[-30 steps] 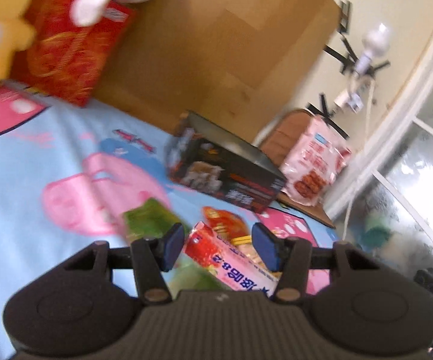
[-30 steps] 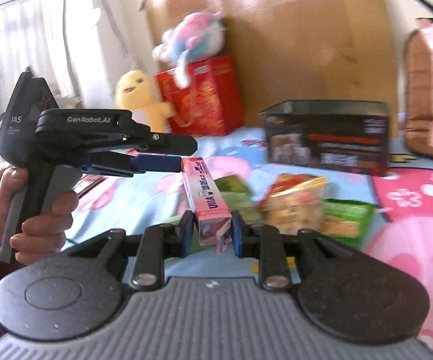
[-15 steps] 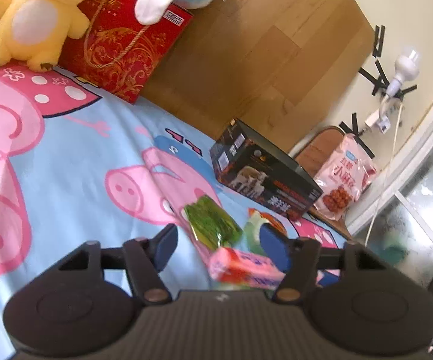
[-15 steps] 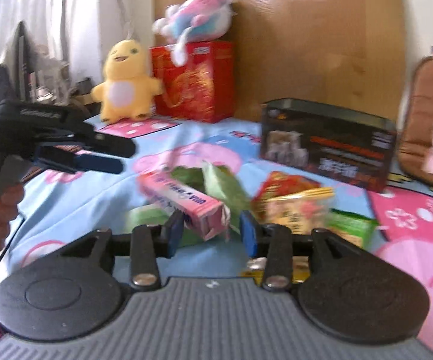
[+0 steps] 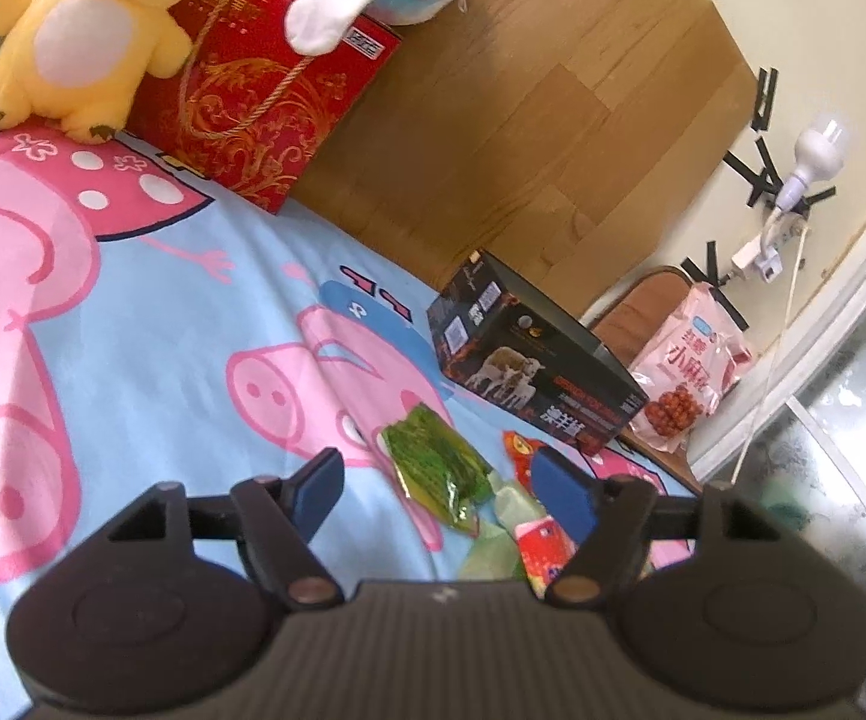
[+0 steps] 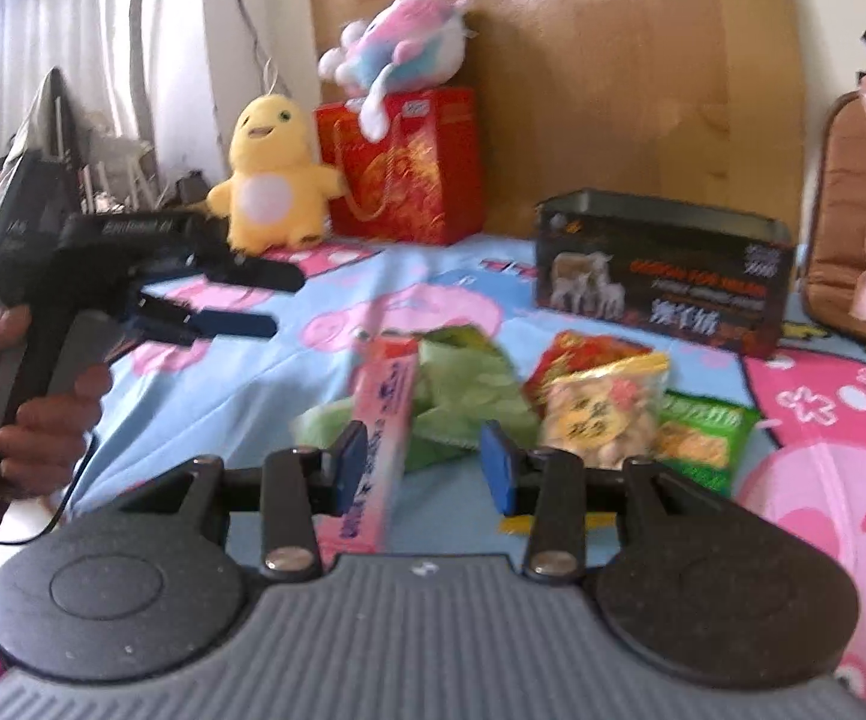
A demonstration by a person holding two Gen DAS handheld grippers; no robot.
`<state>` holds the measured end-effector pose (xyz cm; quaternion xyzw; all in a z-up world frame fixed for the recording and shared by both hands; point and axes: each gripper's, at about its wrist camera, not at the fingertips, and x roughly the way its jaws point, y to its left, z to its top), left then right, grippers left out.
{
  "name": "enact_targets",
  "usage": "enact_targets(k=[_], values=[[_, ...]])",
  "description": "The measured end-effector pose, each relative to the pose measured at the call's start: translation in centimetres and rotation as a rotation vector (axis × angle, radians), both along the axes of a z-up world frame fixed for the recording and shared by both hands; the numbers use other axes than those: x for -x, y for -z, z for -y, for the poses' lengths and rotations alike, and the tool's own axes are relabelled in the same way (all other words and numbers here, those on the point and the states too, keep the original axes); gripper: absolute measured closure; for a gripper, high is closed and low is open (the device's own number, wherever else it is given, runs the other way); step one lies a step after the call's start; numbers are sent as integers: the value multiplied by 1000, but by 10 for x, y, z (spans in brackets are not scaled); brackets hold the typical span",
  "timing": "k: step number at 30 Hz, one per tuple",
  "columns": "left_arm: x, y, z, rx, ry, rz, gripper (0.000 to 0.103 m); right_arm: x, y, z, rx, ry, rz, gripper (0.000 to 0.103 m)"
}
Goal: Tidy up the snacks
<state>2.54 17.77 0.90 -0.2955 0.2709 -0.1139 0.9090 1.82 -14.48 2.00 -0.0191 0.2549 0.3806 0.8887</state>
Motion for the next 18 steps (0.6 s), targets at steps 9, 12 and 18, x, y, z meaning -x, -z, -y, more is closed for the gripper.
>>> enact_targets(k=[9,12,18], values=[[-20,-7,42,-57,136,22,30,3,8,11,-45,-68,-130,59],[-24,-4,53,-61,164,12,30,2,16,4,-28,-130,-200,59],[-23,-2,53,-58,167,1,30,12,13,-1,137,-55,-38,59]])
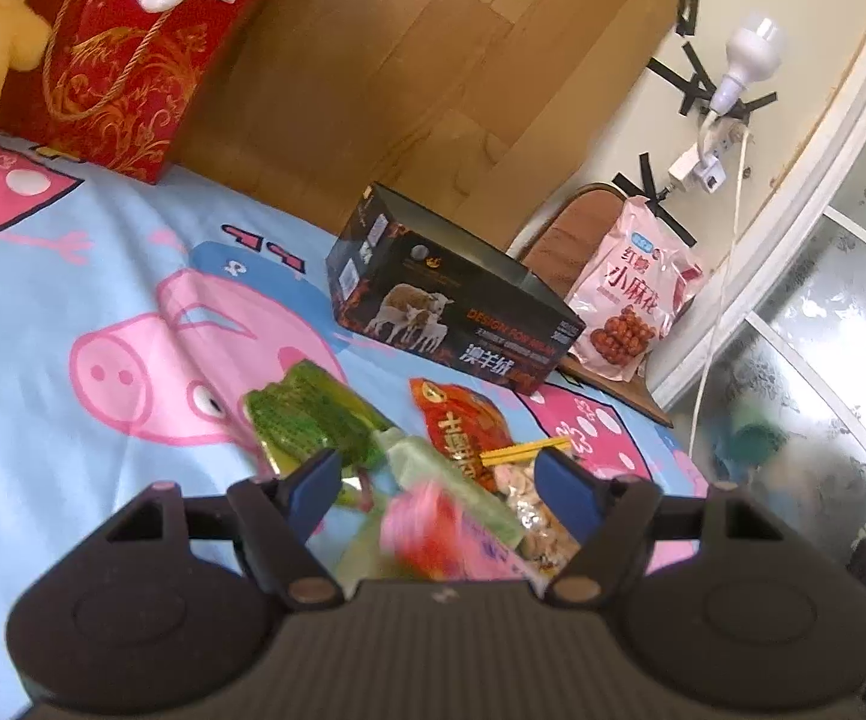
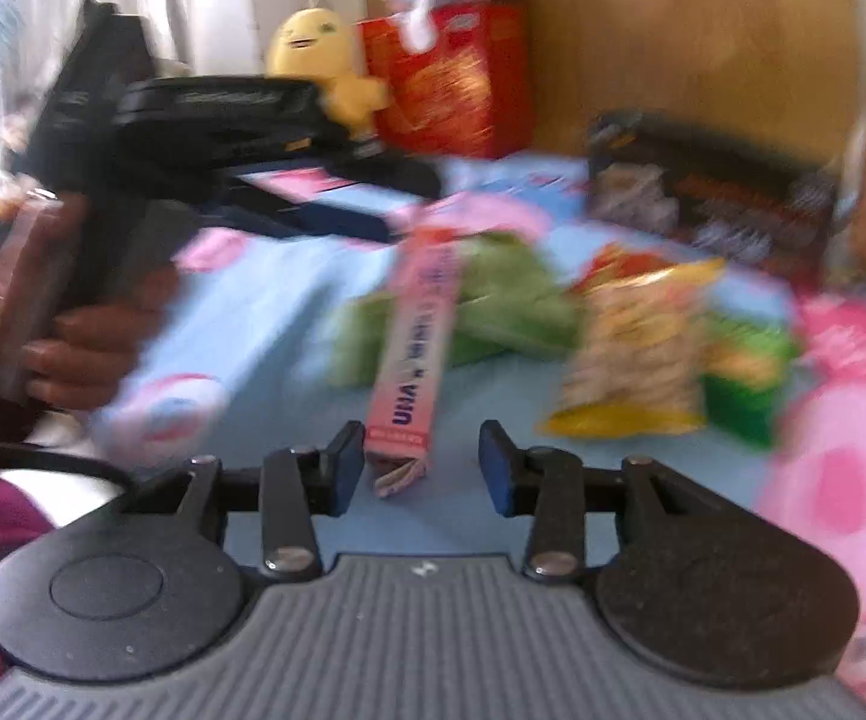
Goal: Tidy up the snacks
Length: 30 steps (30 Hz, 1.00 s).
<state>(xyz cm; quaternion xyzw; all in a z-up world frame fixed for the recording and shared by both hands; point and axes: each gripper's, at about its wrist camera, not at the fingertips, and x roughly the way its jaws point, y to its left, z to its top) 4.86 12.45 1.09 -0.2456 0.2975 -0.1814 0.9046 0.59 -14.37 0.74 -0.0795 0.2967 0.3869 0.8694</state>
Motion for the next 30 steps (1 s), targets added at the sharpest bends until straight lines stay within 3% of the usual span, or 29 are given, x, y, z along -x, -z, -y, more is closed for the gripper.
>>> enact_targets(k=[3,7,19,30], values=[[-1,3,-4,24,-10,-16,30,-9,-2,18,61,162,77,60],[-1,5,-4,31,-13,-20,30,-16,-10,45,-42,246,50,59],[7,2,-6,34,-21,-20,30,-21,-6,46,-112,207,-20,58],[11,1,-3,36,-10,-18,30,-21,-6,47,-129,208,-21,58]])
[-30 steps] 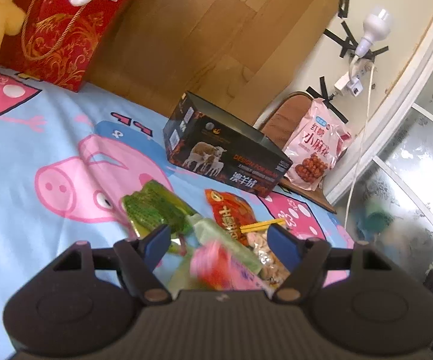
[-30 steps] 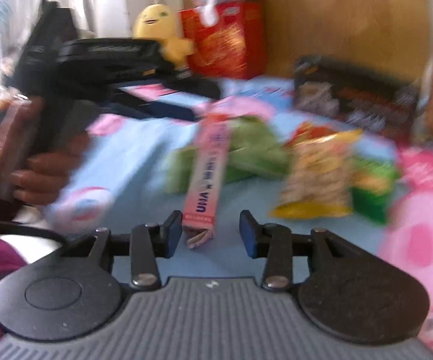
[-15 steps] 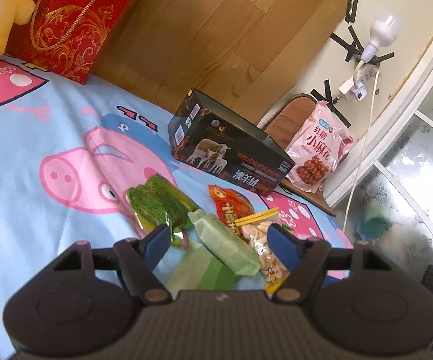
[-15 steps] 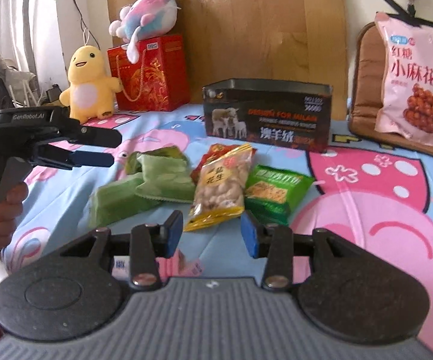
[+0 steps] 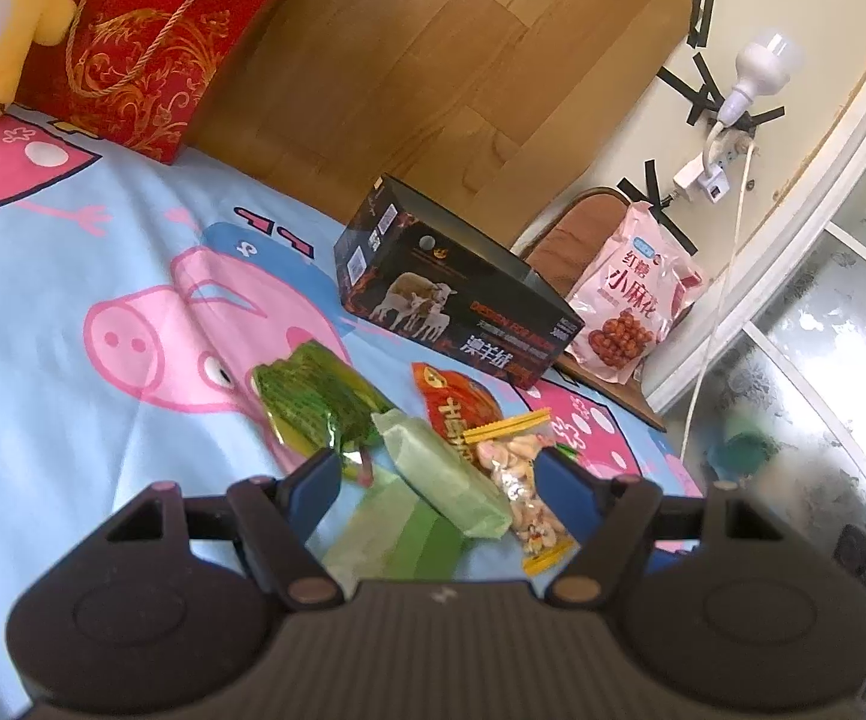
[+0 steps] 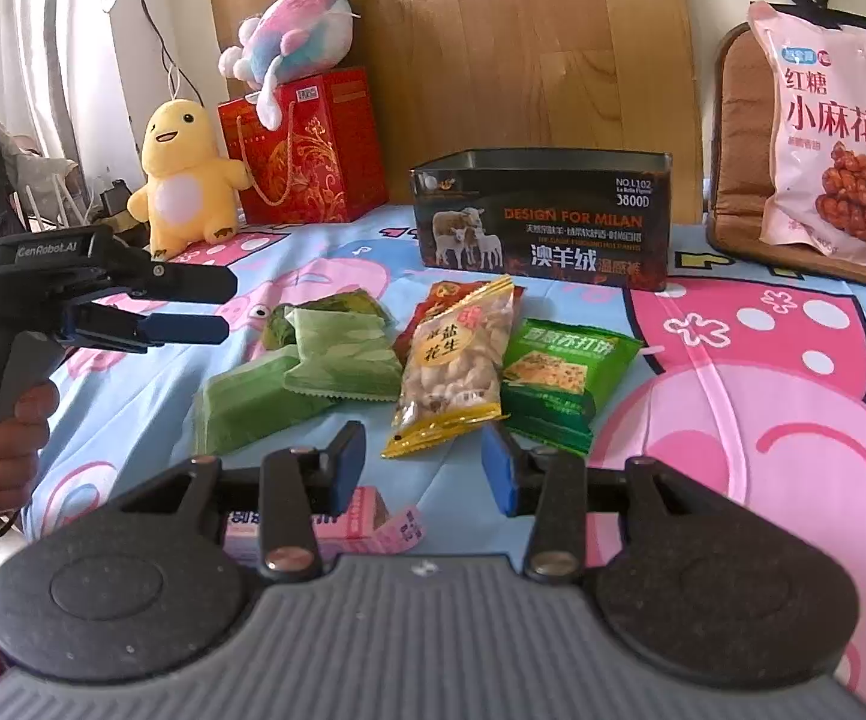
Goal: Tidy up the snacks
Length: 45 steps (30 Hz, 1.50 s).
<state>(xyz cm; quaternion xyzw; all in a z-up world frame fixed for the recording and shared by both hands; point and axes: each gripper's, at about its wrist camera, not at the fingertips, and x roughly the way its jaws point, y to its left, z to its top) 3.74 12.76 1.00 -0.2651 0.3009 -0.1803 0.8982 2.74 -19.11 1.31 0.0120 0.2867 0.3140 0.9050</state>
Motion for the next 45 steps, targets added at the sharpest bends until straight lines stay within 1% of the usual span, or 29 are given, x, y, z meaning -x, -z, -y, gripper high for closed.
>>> enact_targets(k=[7,9,11,12,14,15,17,18,21,31,37,40,45], values=[[4,-3,0,6,3,9,30,-1,-3,6,-38,23,22,57],[6,-4,0,5,5,12,30,1,-4,8,-55,38,41,52],[8,-4,0,6,9,16,30,3,-4,9,-73,55,64,40],[9,-5,0,6,10,18,30,4,-3,10,-82,61,72,37],[11,-5,0,7,14,23,30,6,-2,11,-105,68,84,26],[12,-5,0,7,16,26,30,8,-1,12,-123,67,100,23],[14,-5,0,8,19,27,30,12,0,13,-150,73,143,10],[14,-4,0,8,19,27,30,14,0,13,-155,77,162,8],[16,-4,0,10,18,24,30,14,-2,11,-144,74,180,7],[18,-4,1,11,22,26,30,13,-2,12,-134,80,166,8],[19,-4,2,10,24,28,30,10,-2,14,-134,83,139,8],[20,-4,2,11,25,29,30,10,-3,13,-131,81,138,10],[22,-4,3,10,29,31,30,11,-3,9,-115,63,134,15]])
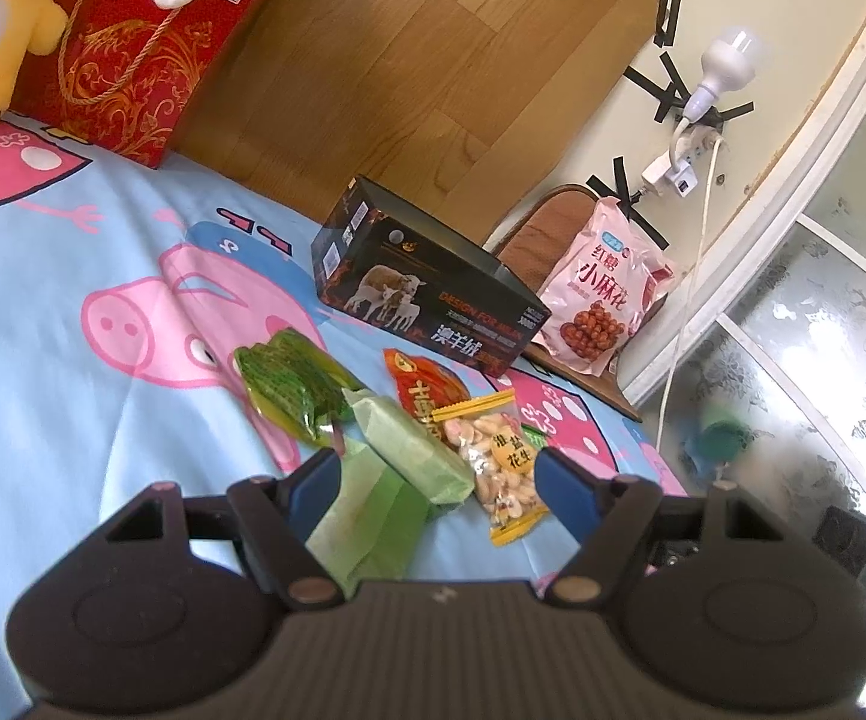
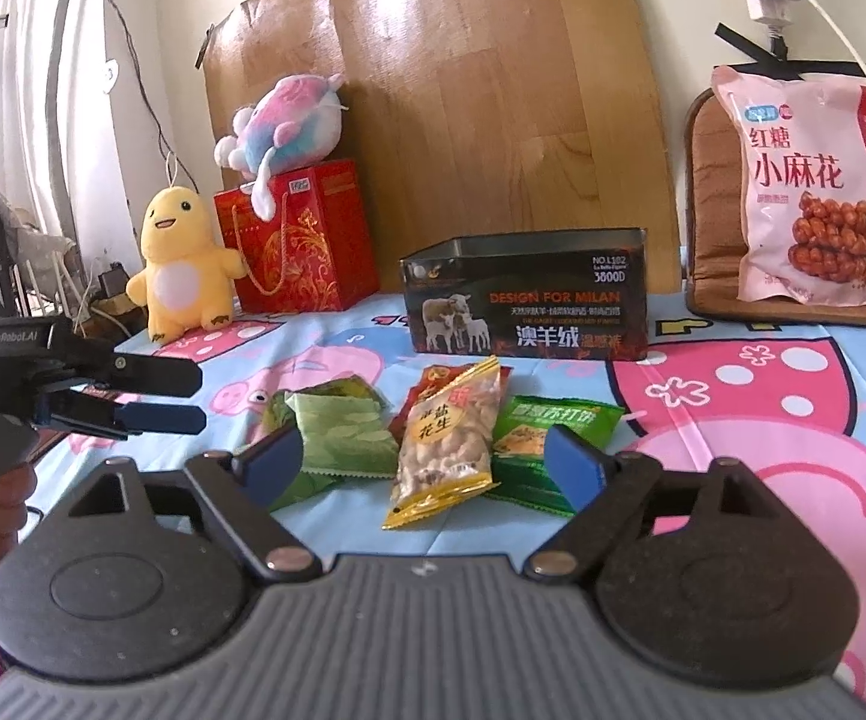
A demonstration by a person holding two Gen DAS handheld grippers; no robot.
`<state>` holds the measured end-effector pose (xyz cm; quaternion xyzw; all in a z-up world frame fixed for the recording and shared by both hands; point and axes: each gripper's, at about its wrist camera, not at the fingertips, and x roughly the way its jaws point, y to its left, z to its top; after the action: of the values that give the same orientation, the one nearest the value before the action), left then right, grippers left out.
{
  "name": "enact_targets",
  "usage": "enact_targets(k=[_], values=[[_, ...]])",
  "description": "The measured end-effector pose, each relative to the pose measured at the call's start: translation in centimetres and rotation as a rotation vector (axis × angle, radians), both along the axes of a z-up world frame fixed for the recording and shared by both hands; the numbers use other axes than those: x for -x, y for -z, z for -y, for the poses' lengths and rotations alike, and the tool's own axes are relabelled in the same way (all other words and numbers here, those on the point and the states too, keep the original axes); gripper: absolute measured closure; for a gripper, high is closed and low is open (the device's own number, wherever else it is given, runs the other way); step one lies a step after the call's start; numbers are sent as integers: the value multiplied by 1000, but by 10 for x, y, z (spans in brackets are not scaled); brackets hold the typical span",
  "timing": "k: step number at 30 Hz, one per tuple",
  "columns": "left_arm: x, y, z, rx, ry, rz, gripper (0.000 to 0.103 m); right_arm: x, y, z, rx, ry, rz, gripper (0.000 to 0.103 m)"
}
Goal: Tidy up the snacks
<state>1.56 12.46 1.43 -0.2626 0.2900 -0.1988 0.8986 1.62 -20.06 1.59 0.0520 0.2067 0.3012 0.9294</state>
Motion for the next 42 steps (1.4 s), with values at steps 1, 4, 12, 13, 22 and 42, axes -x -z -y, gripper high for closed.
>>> enact_targets(k=[1,4,12,13,22,42], values=[[0,0,0,0,1,0,30,0,0,-1,2,-3,-1,16],[1,0,0,-1,2,3,30,-1,0,-2,9,-13,-6,19],[3,0,0,1,2,3,30,-3,1,-4,20,-29,-18,30],[3,1,-1,3,1,2,30,-3,1,-4,19,-30,-19,30],[24,5,-15,29,-7,0,30,-3,2,-6,22,-35,-20,32],[49,24,-9,132,128,-92,34,-4,6,21,-12,-132,-80,43]])
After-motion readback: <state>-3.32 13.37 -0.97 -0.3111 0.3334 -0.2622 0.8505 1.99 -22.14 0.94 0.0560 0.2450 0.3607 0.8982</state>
